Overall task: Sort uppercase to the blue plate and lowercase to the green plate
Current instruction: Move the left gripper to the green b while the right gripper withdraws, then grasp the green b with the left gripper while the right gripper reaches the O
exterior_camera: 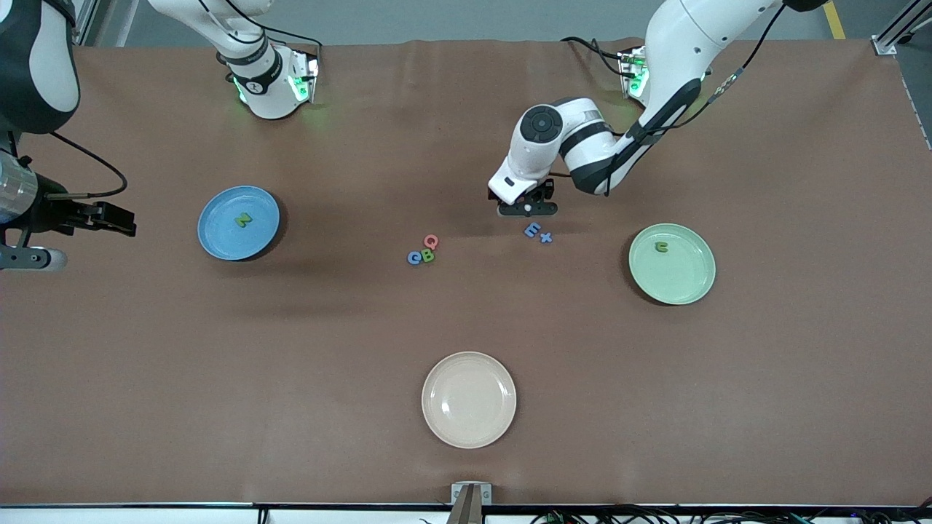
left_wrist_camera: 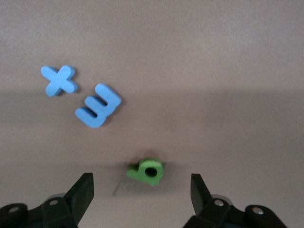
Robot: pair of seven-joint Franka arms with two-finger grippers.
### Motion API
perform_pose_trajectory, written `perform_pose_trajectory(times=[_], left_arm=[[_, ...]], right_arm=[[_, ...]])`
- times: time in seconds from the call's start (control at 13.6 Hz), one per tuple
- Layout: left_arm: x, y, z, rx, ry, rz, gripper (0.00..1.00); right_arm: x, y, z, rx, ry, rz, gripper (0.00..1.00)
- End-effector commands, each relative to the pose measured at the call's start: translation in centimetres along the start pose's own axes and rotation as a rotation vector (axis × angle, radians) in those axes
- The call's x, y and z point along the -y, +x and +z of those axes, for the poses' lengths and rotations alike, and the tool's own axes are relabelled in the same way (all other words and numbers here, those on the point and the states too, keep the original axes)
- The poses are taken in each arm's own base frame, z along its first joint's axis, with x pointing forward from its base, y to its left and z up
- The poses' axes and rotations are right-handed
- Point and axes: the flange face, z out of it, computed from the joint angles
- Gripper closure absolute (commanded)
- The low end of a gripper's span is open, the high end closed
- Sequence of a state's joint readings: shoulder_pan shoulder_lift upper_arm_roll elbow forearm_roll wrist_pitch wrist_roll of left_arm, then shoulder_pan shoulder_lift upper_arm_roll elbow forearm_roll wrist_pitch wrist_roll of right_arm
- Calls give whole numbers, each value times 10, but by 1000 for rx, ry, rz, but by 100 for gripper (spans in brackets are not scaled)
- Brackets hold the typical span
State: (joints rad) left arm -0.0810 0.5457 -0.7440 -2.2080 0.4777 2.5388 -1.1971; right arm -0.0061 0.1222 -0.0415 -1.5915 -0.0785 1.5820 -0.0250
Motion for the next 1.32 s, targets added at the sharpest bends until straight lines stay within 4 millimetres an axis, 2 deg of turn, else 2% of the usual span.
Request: perform_pose_trajectory(times=[0.0, 0.15, 0.29, 0.44, 0.74, 0.88, 1.03, 1.25], left_arm=[[-14, 1, 9, -26, 12, -13, 14], [-14, 0, 13, -23, 4, -16, 19], [-13, -1, 17, -16, 6, -20, 25], [-12, -3, 19, -12, 10, -20, 29], [-10, -5, 21, -7, 15, -18, 36], [-10, -5, 21, -7, 15, -18, 40], [-10, -4, 21, -7, 15, -20, 43], [-9, -6, 25, 1, 19, -19, 47]], right_arm=[[-3, 4, -5, 5, 34, 24, 0], [-7, 6, -3, 5, 40, 24, 0], [1, 15, 11, 21, 38, 11, 0], [25, 14, 15, 41, 64, 3, 0], [113, 4, 20, 66, 69, 118, 0], [169, -5, 34, 64, 83, 163, 0], [230, -27, 63, 37, 75, 195, 0], [325, -69, 134, -7, 89, 203, 0]])
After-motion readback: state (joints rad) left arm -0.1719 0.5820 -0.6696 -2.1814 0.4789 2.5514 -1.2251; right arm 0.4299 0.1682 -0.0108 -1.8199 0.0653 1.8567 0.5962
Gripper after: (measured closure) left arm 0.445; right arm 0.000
